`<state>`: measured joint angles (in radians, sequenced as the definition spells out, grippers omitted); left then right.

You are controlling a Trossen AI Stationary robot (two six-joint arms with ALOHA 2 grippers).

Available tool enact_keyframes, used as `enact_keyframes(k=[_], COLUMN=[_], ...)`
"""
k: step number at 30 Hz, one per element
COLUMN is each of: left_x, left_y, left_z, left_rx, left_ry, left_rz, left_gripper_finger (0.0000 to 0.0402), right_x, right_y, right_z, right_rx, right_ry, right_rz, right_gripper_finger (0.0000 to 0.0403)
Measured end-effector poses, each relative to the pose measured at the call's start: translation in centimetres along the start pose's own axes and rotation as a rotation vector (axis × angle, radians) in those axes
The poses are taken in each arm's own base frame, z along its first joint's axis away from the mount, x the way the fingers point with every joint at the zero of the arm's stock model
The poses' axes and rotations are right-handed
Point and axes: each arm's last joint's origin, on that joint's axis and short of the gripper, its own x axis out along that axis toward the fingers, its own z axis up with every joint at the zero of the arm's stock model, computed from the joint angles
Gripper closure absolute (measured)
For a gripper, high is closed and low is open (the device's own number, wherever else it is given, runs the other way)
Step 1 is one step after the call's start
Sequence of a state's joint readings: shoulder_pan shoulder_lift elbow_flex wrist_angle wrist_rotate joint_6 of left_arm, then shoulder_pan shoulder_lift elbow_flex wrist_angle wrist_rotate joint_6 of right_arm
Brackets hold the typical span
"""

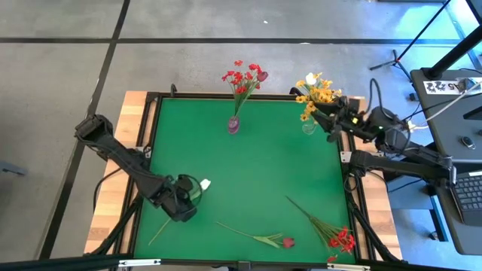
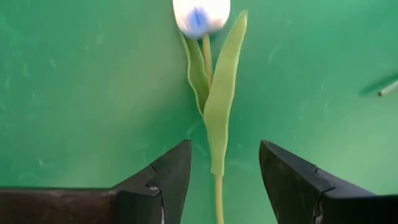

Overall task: Sort flowers into vase by color
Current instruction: Put the white flower into the transparent vase

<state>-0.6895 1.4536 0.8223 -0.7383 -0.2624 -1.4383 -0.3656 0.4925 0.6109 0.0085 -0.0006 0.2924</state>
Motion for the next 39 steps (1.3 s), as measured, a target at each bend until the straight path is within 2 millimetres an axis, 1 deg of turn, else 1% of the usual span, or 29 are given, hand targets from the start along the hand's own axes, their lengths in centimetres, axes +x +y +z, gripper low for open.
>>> enact_keyframes(k=[3, 6, 10, 12, 17, 19, 26, 30, 34, 36, 39], left_x=[-0.1, -0.1, 0.0, 0.1, 0.8, 1.2, 2.5, 3.4, 3.8, 3.8, 3.9], left_y=[0.1, 0.1, 0.2, 0.2, -0.1, -0.1, -0.2, -0.1, 0.0, 0.1, 0.1], left_z=[-0.4, -0.5, -0.5, -0.5, -1.0, -1.2, -1.3, -1.0, -0.6, -0.2, 0.1], left_rx=[-0.013, -0.024, -0.025, -0.023, -0.018, -0.014, -0.01, -0.01, 0.015, 0.018, 0.028], left_ry=[0.02, 0.026, 0.024, 0.025, 0.062, 0.078, 0.089, 0.09, 0.079, 0.081, 0.082], left_rz=[0.009, 0.012, 0.019, 0.027, 0.042, 0.055, 0.116, 0.153, 0.173, 0.177, 0.18], left_gripper_finger=[0.0219, 0.0219, 0.0219, 0.0219, 0.0219, 0.0219, 0.0219, 0.0219, 0.022, 0.0228, 0.0254], right_x=[0.7, 1.6, 2.8, 3.3, 3.9, 3.9, 3.6, 3.5, 3.4, 3.4, 3.4], right_y=[0.0, 0.6, 2.0, 2.8, 4.0, 4.3, 5.3, 5.7, 5.8, 5.8, 5.8], right_z=[0.2, 0.6, 1.3, 1.3, -0.1, -0.6, -0.9, -1.1, -1.1, -1.2, -1.2], right_rx=[-0.004, -0.015, -0.077, -0.123, -0.234, -0.256, -0.257, -0.252, -0.249, -0.246, -0.23], right_ry=[0.009, 0.015, 0.026, 0.061, 0.198, 0.232, 0.248, 0.254, 0.263, 0.267, 0.269], right_rz=[-0.01, -0.023, -0.045, -0.091, -0.224, -0.233, -0.182, -0.155, -0.128, -0.118, -0.116], right_gripper_finger=[0.0176, 0.0176, 0.0176, 0.0176, 0.0176, 0.0176, 0.0176, 0.0176, 0.0176, 0.0176, 0.0176])
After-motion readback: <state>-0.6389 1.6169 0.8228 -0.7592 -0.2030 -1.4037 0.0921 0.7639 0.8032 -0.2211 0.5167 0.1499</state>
